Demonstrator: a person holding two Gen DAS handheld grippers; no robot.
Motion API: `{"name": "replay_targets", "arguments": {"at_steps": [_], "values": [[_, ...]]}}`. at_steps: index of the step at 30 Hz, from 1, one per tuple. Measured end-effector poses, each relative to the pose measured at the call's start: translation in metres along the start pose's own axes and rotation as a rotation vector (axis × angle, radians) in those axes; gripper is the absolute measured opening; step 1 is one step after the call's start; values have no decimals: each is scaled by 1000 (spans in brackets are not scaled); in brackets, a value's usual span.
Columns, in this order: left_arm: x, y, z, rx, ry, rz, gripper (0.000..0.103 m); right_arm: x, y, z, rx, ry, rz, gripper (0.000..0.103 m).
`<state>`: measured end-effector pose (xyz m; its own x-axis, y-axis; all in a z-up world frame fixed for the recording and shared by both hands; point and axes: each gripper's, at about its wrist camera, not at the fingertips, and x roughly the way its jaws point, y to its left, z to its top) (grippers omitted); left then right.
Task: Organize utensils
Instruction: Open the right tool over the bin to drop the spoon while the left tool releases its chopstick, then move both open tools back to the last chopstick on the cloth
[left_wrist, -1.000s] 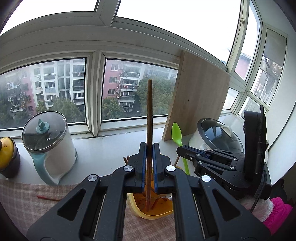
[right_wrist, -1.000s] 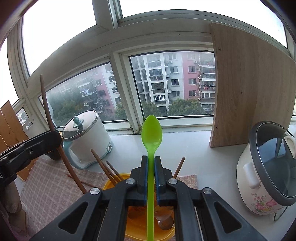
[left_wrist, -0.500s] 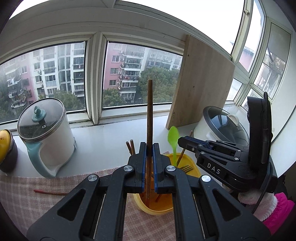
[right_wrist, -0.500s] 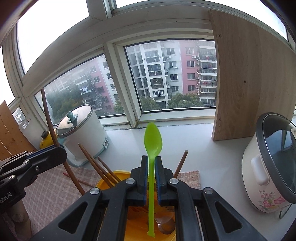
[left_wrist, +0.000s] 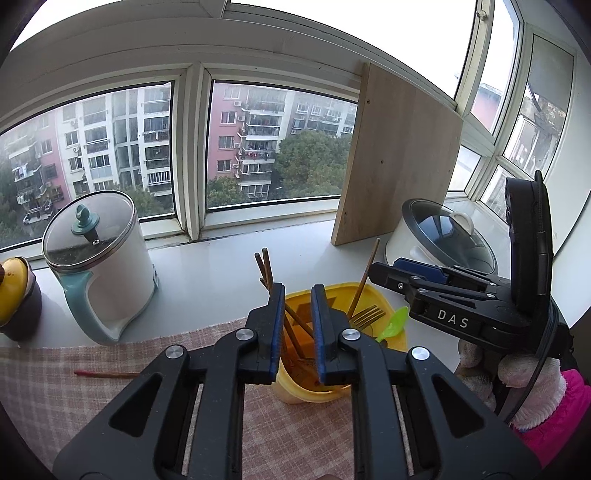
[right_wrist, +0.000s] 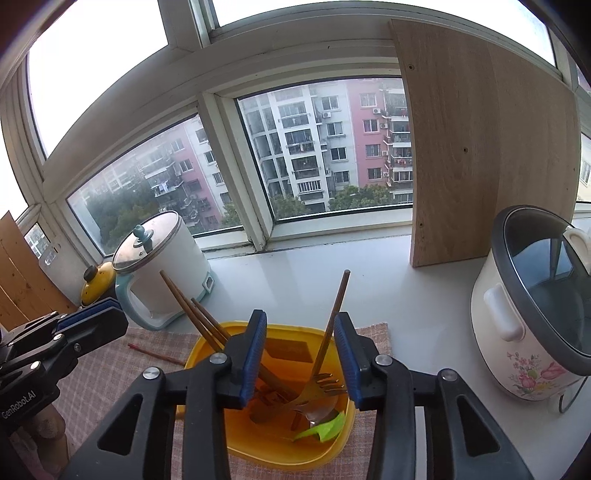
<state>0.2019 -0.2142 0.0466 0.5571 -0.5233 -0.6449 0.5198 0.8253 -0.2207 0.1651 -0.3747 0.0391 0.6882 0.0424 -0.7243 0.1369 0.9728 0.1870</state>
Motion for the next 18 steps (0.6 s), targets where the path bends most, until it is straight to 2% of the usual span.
{"name": "replay_targets", "arguments": {"at_steps": [10, 12, 14, 17, 18], "values": [[-22, 8, -12, 15, -11, 8, 15, -21, 5, -16, 25, -28, -17, 69], [-28, 11, -16, 22, -17, 17, 31, -26, 8, -21, 21, -36, -26, 73], [-35, 14, -20, 28, -23, 25, 36, -31, 13, -26, 13, -43, -35, 82], [-43, 21, -27, 42, -16, 39, 37, -40, 21, -34, 5, -53, -32, 90], [-46, 23, -30, 49, -16, 47, 43, -42, 25, -36, 4, -54, -28, 91]]}}
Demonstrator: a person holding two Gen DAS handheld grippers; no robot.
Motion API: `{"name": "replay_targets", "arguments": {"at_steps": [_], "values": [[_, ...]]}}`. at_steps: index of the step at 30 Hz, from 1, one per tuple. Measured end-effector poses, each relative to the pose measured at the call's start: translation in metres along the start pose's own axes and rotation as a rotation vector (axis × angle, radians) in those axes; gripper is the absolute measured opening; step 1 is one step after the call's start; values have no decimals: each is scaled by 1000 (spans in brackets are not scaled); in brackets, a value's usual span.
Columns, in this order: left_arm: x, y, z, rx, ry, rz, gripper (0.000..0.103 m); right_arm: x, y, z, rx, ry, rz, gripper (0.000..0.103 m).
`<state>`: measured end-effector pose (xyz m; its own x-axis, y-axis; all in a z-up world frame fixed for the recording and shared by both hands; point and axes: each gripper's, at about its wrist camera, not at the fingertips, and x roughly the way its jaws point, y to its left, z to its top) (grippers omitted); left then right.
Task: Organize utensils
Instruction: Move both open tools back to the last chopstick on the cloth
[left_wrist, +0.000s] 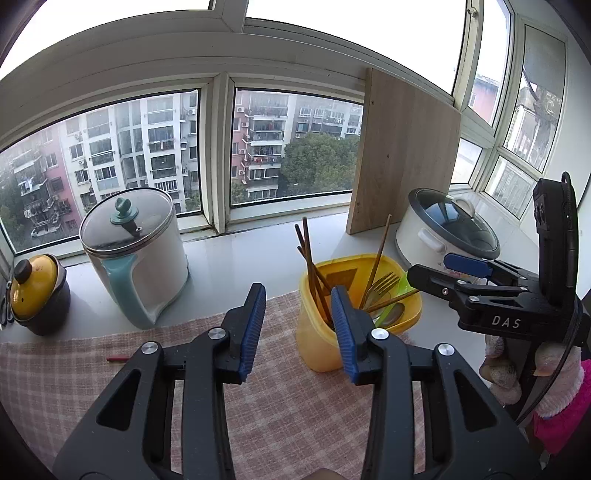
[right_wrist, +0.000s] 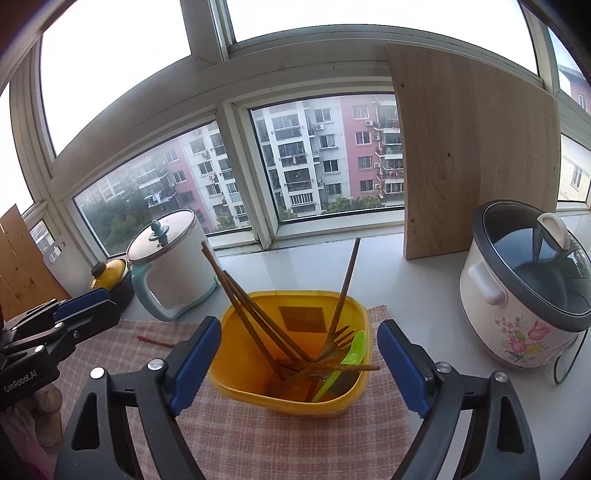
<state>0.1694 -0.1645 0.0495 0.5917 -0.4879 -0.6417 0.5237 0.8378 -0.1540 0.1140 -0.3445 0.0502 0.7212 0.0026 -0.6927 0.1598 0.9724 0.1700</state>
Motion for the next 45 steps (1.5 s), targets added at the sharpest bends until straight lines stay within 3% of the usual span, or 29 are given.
{"name": "replay_targets", "arguments": {"at_steps": [3, 11, 14, 20, 25, 30, 36, 45], "values": [[-10, 12, -9, 23, -4, 25, 54, -8, 10, -7, -3, -10, 20, 94], [-4, 67, -38, 92, 81, 72, 54, -12, 30, -38, -6, 33, 59, 95], [14, 86, -52, 138, 146, 91, 54, -12, 33, -56, -10, 51, 50, 103], [70, 114, -77, 193, 322, 66, 54, -13, 24, -90, 5, 89, 46, 103], [115, 131, -86, 188, 417, 53, 54, -16, 7, -118, 52, 120, 35, 102], [143, 137, -84, 180, 444, 44, 54, -15, -13, -144, 107, 174, 11, 100], [168, 112, -77, 266, 463, 21, 48, -10, -35, -163, 187, 225, -6, 97], [205, 105, -78, 325, 524, 78, 44, -10, -47, -167, 226, 233, -2, 97]]}}
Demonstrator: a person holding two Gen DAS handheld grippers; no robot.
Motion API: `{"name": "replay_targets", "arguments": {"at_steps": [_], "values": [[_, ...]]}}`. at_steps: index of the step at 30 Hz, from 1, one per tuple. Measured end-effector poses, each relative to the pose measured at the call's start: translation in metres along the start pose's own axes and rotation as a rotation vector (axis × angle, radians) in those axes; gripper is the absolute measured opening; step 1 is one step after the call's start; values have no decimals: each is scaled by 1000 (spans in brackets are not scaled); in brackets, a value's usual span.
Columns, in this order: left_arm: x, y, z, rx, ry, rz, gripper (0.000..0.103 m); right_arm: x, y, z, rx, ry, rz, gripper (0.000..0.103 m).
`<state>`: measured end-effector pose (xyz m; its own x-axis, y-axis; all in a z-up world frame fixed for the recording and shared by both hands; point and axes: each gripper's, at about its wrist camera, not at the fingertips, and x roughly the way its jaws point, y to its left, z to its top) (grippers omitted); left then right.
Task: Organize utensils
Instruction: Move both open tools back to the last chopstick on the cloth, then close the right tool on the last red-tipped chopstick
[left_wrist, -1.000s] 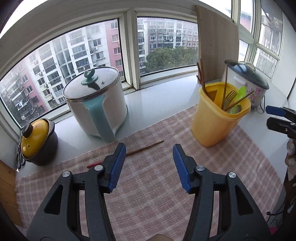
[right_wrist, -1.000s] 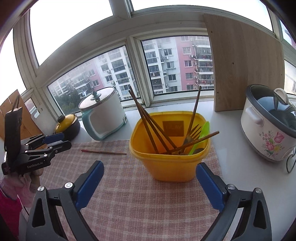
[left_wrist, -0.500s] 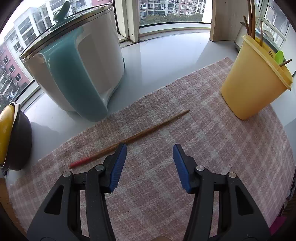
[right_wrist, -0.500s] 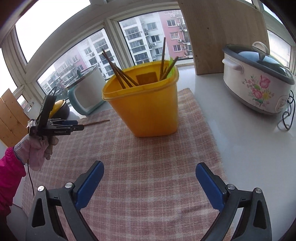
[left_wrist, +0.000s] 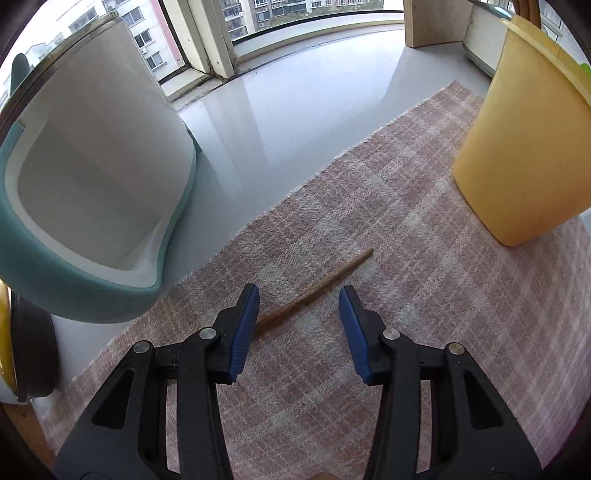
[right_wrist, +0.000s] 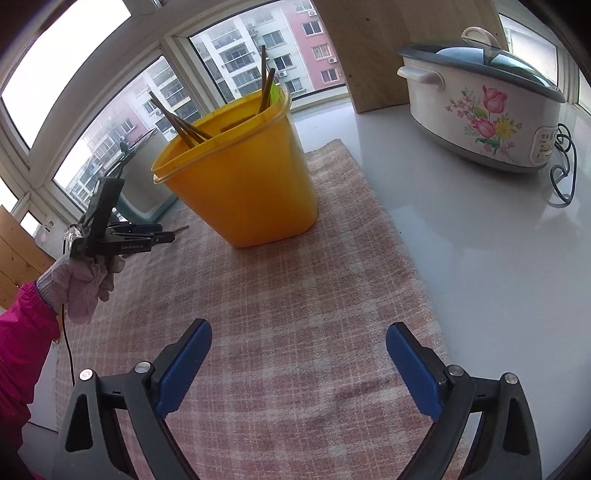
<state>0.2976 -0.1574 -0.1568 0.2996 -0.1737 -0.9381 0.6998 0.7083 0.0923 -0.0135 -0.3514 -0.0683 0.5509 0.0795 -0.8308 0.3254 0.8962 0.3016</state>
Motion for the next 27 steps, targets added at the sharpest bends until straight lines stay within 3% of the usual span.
{"name": "replay_targets", "arguments": {"at_steps": [1, 6, 11, 19, 27], "values": [[1, 1, 1, -3, -2, -2, 44, 0, -1, -1, 3, 3, 2, 97], [7, 2, 8, 0, 27, -23, 22, 2, -6, -3, 21, 9, -2, 97], [2, -5, 0, -13, 49, -13, 12, 0, -8, -3, 31, 6, -1, 97], [-9, -1, -31, -173, 87, -87, 9, 1, -1, -5, 14, -1, 28, 97], [-26, -1, -84, -385, 68, -178, 7, 9, 17, -7, -34, 17, 86, 91]]}}
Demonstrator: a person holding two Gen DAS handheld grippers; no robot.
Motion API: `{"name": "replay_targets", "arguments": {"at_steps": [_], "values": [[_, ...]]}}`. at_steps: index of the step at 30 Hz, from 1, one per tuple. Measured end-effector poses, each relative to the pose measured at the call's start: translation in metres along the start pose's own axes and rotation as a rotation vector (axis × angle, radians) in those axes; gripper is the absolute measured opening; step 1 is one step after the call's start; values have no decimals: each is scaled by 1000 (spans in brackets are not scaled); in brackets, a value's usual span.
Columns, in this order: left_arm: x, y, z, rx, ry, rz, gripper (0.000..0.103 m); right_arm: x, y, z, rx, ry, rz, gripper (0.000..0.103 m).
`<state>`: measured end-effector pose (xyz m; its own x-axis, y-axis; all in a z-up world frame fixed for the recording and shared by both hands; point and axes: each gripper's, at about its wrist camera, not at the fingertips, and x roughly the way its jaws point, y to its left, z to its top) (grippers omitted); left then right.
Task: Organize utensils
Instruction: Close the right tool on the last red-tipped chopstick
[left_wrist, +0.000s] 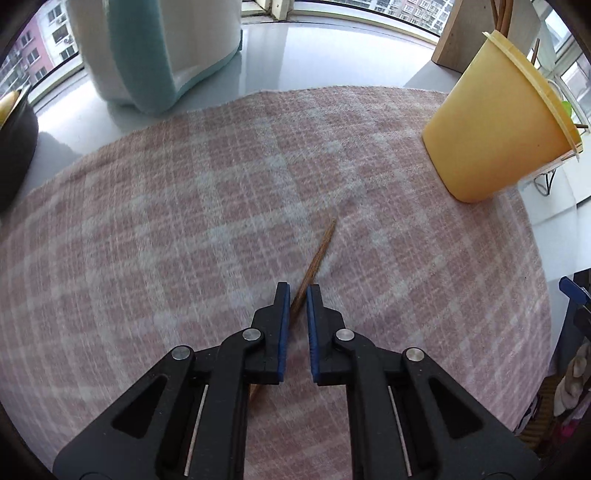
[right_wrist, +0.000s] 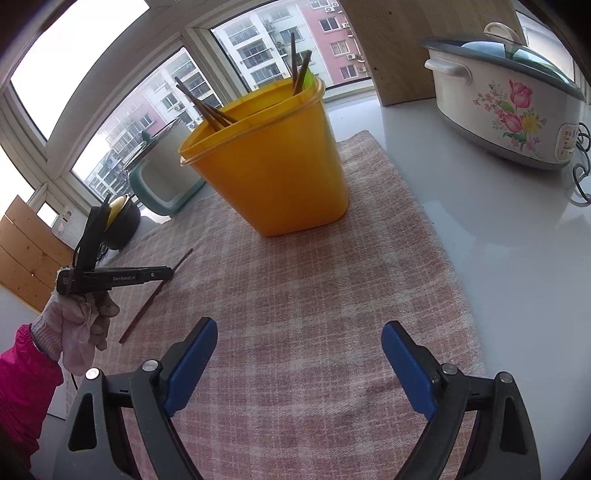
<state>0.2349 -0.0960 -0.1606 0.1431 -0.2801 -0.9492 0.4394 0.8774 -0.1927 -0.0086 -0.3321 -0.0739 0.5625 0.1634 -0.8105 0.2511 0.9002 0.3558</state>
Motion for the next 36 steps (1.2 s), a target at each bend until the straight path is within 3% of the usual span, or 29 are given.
{"name": "replay_targets", "arguments": {"at_steps": [9, 12, 19, 25, 26, 29, 36], "values": [[-21, 11, -60, -142, -54, -28, 6, 18, 36, -2, -82, 51, 56, 86], [-31, 19, -70, -160, -75, -5, 6, 27, 56, -5, -124, 77, 58, 81], [-76, 48, -108, -137, -151, 29, 6, 55, 108, -13, -158, 131, 64, 80], [-98, 73, -138, -55, -186, 108, 7, 92, 157, -21, -130, 201, 57, 67], [-102, 78, -144, -38, -189, 119, 10, 101, 163, -21, -119, 218, 58, 63], [-110, 84, -159, 6, -208, 146, 35, 125, 184, -21, -79, 265, 54, 53], [-118, 94, -181, 45, -217, 142, 37, 168, 223, -20, -37, 337, 25, 40]]}}
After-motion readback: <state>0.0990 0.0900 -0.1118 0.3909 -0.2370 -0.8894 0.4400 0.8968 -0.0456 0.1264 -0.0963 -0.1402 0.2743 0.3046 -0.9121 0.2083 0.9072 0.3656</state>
